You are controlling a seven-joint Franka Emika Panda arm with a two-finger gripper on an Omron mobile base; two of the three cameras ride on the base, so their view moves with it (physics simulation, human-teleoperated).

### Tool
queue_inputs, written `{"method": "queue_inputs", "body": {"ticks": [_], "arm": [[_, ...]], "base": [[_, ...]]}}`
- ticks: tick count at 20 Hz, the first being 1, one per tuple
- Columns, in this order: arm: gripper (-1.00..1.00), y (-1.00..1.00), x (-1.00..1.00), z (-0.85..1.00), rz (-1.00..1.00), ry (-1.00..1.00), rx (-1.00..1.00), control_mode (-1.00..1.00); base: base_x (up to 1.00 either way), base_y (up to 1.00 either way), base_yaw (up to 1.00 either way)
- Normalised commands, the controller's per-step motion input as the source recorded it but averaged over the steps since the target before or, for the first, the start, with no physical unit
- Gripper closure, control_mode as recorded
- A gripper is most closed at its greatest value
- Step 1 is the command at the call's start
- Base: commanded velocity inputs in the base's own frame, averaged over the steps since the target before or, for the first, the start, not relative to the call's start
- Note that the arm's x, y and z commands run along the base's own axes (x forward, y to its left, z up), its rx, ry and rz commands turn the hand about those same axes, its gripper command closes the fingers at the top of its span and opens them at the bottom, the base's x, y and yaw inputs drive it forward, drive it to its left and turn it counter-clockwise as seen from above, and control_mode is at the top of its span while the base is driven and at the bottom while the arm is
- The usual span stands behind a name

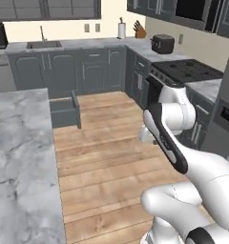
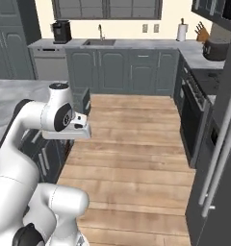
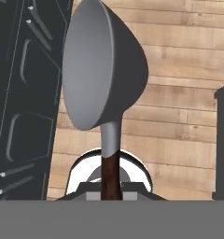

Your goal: Pick up the metallic utensils from the counter and place them in the open drawer. Make sure not to pick up any wooden utensils.

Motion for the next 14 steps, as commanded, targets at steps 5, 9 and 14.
{"method": "queue_inputs", "body": {"ticks": [5, 9, 14], "arm": [[1.00, 0.00, 0.00, 0.00, 0.00, 0.00, 0.00, 1.00], [1.00, 0.00, 0.00, 0.00, 0.00, 0.00, 0.00, 1.00], [1.00, 0.00, 0.00, 0.00, 0.00, 0.00, 0.00, 1.00]], "base": [[1.00, -0.21, 0.16], [0.96, -0.29, 0.10], [0.68, -0.22, 0.32]]}}
